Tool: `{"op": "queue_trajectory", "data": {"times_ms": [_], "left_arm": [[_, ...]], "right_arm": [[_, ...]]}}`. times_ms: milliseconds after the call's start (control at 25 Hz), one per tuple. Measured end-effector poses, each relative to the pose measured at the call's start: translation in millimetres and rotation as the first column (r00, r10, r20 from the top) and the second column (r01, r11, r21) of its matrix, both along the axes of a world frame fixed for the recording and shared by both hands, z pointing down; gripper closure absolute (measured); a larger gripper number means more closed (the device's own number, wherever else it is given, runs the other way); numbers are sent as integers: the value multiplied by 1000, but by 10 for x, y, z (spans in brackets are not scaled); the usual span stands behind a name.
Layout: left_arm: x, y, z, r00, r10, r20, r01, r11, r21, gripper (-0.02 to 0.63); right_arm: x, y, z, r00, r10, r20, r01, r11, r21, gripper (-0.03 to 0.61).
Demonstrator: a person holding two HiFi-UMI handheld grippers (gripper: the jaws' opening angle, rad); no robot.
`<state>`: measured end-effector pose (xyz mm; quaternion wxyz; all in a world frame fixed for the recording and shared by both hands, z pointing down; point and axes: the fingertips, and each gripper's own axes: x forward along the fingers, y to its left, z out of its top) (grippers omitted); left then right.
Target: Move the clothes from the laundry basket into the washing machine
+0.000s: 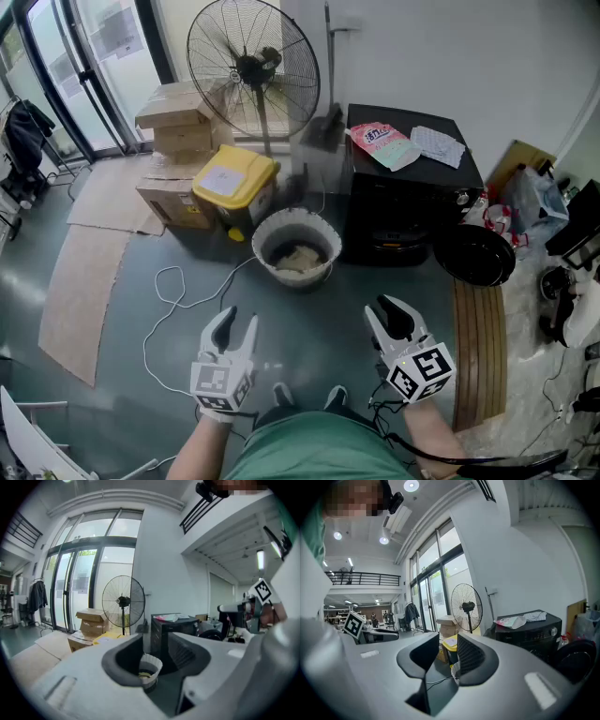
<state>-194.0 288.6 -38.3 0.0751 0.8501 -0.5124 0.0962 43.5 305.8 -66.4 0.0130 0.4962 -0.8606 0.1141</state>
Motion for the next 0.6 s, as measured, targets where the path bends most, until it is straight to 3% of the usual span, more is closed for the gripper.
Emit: {"op": "queue_trajectory", "data": {"times_ms": [400, 600], "left_arm": [[66, 37, 3, 1000, -3, 9, 3, 1000, -3, 445], [134, 54, 15, 1000, -4, 16, 4, 1000, -4, 444]], "right_arm": [[81, 32, 31, 1000, 6, 2, -6, 1000, -11, 464], [210, 42, -11, 998, 36, 55, -36, 999, 7, 465]]}}
